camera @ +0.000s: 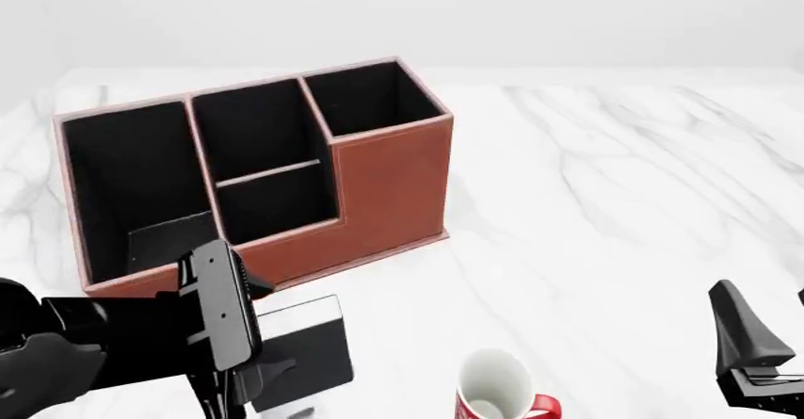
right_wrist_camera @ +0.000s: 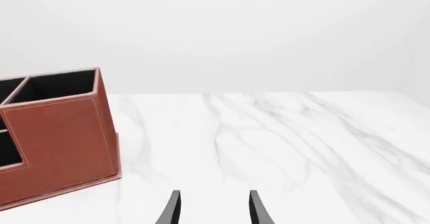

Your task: Pick up the book and place it in the front compartment of the caddy.

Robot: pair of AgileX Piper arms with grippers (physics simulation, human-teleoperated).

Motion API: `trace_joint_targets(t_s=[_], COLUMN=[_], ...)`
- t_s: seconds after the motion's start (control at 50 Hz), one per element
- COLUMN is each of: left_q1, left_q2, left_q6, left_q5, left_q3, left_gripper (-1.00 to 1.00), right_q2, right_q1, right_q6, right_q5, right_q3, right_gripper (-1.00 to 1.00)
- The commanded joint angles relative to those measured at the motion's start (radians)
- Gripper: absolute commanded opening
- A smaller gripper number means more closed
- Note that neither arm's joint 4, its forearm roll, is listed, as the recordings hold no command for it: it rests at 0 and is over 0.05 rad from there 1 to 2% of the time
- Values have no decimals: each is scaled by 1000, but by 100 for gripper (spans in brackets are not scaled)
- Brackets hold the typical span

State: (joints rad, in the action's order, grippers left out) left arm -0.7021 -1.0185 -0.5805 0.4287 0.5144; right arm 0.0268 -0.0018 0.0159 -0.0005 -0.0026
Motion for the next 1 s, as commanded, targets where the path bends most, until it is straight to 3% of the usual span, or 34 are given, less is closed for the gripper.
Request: trace_joint_targets(t_s=[0.02,0.4,0.42,0.46,0.5,0.54,0.58,0.64,0.7,1.0], left_q1=[-4,-14,-13,-19,35,99,102,25,41,88], left_q2=[-13,-52,-52,-34,9,21,35,56,74,142], left_q6=[10,37,34,8,-97,-265,-333,-263,-326,-434], left_q5=[-41,-96,-98,-106,-156,-222,-234,-158,-165,-62], left_q3=[-21,-42,-43,-51,-63,-124,-150,-84,-90,31], left_gripper=[100,100,-100,-100,-100,-100,-100,-100,-100,-100], right_q2=[-3,-3,-3,-3,-3,-3,-3,-3,-3,-3], right_q1=[0,0,0,0,0,0,0,0,0,0], right_q6=[-2,-2,-2,-2,-2,-2,-2,-2,-2,-2], right_q5=[-1,0,0,0,0,0,0,0,0,0], right_q3=[0,0,0,0,0,0,0,0,0,0], right_gripper=[100,100,100,100,100,100,100,100,100,100])
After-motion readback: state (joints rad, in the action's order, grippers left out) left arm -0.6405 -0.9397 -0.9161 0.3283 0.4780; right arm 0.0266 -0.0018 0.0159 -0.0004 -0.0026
